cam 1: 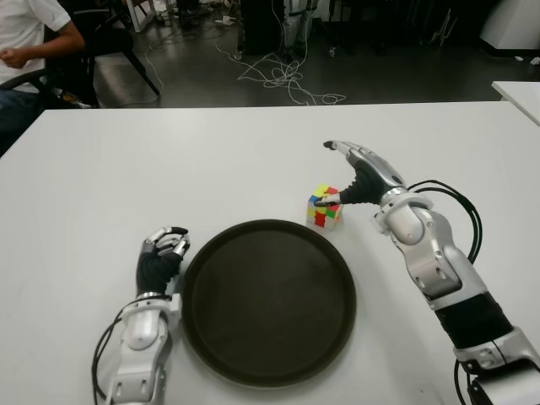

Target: Pick up the Rubik's Cube and put it in the plate

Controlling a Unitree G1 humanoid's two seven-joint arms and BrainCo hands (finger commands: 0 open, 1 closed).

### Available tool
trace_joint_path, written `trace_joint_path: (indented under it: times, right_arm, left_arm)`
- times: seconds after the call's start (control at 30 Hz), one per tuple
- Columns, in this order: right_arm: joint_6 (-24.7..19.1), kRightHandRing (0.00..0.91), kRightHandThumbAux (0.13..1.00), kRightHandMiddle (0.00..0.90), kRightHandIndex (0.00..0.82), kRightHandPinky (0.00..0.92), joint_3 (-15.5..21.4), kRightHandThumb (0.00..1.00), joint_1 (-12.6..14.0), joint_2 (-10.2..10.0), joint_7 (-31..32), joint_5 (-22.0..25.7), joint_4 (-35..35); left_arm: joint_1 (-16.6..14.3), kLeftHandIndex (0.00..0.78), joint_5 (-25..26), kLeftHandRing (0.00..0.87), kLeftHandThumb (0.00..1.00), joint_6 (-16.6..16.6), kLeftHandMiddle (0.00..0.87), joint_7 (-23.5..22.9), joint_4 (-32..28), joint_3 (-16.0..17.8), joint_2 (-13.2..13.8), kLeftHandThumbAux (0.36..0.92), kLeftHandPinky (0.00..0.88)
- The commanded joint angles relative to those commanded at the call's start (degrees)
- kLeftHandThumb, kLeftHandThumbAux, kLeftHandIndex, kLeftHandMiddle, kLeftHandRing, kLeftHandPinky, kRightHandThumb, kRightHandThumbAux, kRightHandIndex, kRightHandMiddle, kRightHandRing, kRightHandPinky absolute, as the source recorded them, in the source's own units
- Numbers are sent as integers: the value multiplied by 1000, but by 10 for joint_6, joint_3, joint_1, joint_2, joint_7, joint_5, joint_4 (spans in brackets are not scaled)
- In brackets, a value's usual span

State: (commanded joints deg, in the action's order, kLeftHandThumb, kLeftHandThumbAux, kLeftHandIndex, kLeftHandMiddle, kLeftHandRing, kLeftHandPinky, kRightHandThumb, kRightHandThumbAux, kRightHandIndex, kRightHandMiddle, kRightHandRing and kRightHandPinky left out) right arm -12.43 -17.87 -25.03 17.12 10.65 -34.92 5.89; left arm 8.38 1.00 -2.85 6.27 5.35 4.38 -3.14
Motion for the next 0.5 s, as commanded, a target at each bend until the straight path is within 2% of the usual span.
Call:
trace_joint_path:
  times: [0.23, 0.33, 0.5]
  right_arm:
    - [4, 188, 792, 148, 70, 189, -9, 0, -27, -6, -2, -2, 56]
    - [11, 227, 814, 175, 90, 235, -9, 0, -35, -10, -9, 1, 77]
    - [21, 249, 833, 196, 124, 249, -13, 0, -45, -14, -18, 0, 105]
  left_arm:
    - [2, 444, -2, 817, 711, 4, 806, 0, -3, -2, -1, 704, 807]
    - [3, 444, -2, 814, 709, 6, 804, -1, -2, -3, 0, 704, 803]
    - [4, 444, -3, 814, 709, 9, 802, -4, -3, -5, 2, 705, 801]
